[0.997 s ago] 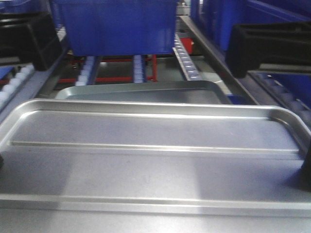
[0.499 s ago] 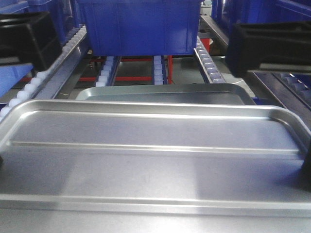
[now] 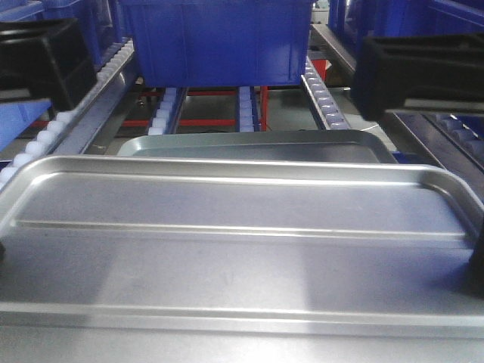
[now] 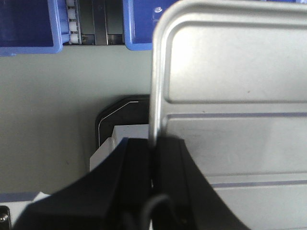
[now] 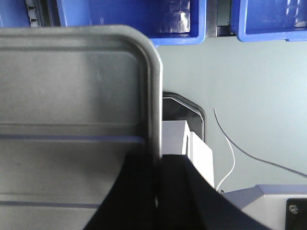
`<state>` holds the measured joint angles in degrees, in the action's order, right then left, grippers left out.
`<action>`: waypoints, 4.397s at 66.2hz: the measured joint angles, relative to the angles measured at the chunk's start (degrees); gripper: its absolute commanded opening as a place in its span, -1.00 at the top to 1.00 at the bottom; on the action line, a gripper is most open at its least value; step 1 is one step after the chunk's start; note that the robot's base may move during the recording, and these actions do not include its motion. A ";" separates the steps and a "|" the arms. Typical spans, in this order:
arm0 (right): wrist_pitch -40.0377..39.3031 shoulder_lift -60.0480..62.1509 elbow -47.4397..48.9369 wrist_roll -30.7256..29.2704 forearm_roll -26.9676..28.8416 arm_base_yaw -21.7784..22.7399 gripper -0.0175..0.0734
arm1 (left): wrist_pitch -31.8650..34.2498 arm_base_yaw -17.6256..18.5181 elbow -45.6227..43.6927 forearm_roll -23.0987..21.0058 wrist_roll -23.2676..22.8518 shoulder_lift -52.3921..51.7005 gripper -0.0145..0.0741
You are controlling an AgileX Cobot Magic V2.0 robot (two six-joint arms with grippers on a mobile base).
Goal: Grab silver tray and stack on right shelf
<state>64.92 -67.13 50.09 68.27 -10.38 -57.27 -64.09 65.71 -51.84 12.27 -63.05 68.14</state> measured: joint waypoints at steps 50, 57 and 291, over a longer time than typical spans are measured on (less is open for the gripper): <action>-19.03 -7.52 3.72 -21.12 -1.72 23.38 0.49 | 25.40 -24.18 -0.22 -7.36 24.71 7.84 0.90; -21.87 -12.14 6.47 -22.98 -1.72 26.18 0.49 | 29.47 -27.27 -1.79 -7.50 27.27 12.77 0.90; -62.65 40.48 -33.38 -32.93 -20.12 27.55 0.51 | 71.46 -22.25 33.30 16.68 34.80 -39.63 0.85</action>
<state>2.26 -26.65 16.70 35.35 -30.50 -29.71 7.37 43.45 -18.54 28.96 -28.25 28.52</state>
